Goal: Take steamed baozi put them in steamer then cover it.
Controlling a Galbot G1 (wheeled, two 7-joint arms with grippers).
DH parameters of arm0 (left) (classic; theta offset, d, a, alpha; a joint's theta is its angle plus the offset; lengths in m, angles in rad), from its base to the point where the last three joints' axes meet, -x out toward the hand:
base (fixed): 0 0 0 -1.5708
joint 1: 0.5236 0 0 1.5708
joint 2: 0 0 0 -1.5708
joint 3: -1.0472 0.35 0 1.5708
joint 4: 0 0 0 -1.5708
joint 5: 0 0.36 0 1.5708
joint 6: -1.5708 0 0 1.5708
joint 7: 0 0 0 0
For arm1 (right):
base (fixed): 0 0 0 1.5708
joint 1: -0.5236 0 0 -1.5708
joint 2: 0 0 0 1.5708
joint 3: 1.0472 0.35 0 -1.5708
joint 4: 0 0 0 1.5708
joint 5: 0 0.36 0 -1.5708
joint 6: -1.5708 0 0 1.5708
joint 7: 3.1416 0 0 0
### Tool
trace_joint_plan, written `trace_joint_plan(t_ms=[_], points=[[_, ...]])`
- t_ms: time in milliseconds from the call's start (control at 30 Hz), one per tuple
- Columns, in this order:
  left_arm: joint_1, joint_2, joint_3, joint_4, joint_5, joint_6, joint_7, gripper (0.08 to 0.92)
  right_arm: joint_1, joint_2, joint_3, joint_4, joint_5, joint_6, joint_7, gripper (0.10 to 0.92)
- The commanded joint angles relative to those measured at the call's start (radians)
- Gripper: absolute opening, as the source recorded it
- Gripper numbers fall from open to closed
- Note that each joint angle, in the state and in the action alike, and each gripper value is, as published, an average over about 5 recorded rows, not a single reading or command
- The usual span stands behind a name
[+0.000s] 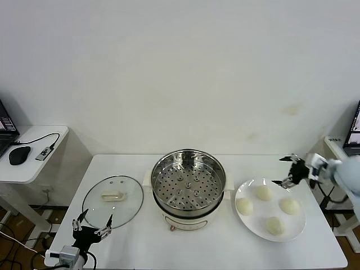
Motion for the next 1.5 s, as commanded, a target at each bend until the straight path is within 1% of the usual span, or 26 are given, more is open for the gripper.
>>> trace_joint_plan(t_ms=[33,167,400,633,933,1500], points=[[0.006,-0.001,0.001,-0.011,0.006,0.0,-0.001,0.823,0.351,0.039,-0.439,-0.199,-0.158,0.114,-0.18,0.823],[0.013,-0.002,0.001,-0.02,0.01,0.001,-0.001,0.823,0.325,0.098,-0.434,-0.262,-0.233,0.138,-0.167,0.823],[0.021,-0.009,-0.001,-0.017,0.013,0.001,-0.001,0.823,0.281,0.209,-0.389,-0.367,-0.284,0.174,-0.108,0.823],[0.021,-0.013,0.001,-0.008,0.02,0.001,-0.003,0.823,0.239,0.262,-0.355,-0.432,-0.327,0.197,-0.079,0.823],[0.02,-0.018,0.002,0.001,0.022,0.0,-0.004,0.823,0.207,0.283,-0.323,-0.473,-0.372,0.209,-0.055,0.823],[0.019,-0.018,0.006,0.023,0.028,-0.001,-0.003,0.823,0.199,0.298,-0.305,-0.519,-0.365,0.208,-0.031,0.823]])
